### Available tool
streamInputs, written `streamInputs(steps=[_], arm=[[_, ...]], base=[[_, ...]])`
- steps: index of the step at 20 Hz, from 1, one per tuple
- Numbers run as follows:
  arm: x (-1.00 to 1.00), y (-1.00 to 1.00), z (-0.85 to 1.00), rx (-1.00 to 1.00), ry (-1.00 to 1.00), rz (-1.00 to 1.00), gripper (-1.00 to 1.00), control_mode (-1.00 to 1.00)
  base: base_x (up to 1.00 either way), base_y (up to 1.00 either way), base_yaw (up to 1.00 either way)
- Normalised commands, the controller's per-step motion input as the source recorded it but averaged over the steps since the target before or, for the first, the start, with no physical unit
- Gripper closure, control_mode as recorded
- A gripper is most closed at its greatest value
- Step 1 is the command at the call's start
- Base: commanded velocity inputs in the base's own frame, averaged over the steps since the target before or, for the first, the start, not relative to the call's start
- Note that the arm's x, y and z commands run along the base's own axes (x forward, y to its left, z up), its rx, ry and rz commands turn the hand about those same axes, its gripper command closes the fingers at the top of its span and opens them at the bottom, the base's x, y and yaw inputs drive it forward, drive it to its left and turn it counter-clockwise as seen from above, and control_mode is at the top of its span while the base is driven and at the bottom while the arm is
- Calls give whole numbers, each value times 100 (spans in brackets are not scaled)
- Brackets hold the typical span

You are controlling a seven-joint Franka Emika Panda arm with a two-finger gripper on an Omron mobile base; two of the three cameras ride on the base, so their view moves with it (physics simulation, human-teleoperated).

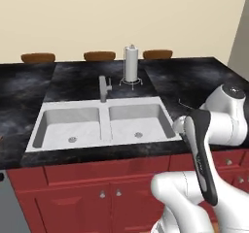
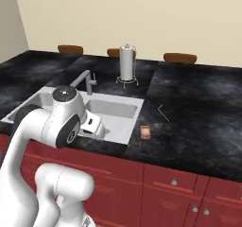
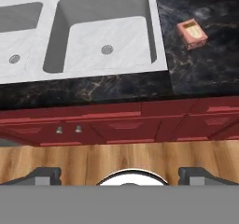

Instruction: Open the cabinet. Pick the bar soap and place it next to the sink. Then close the cabinet.

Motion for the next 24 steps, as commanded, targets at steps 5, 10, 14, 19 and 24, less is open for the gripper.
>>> streamInputs(steps=[5, 10, 14, 19, 24], arm=[[0, 0, 0, 0, 0, 0, -100, 100], [0, 0, 0, 0, 0, 0, -100, 100], [0, 0, 0, 0, 0, 0, -100, 100], [0, 0, 0, 0, 0, 0, -100, 100], [0, 0, 0, 0, 0, 0, -100, 100]], base=[[-21, 70, 66], [0, 53, 100], [-1, 22, 100], [0, 14, 100], [2, 15, 100]])
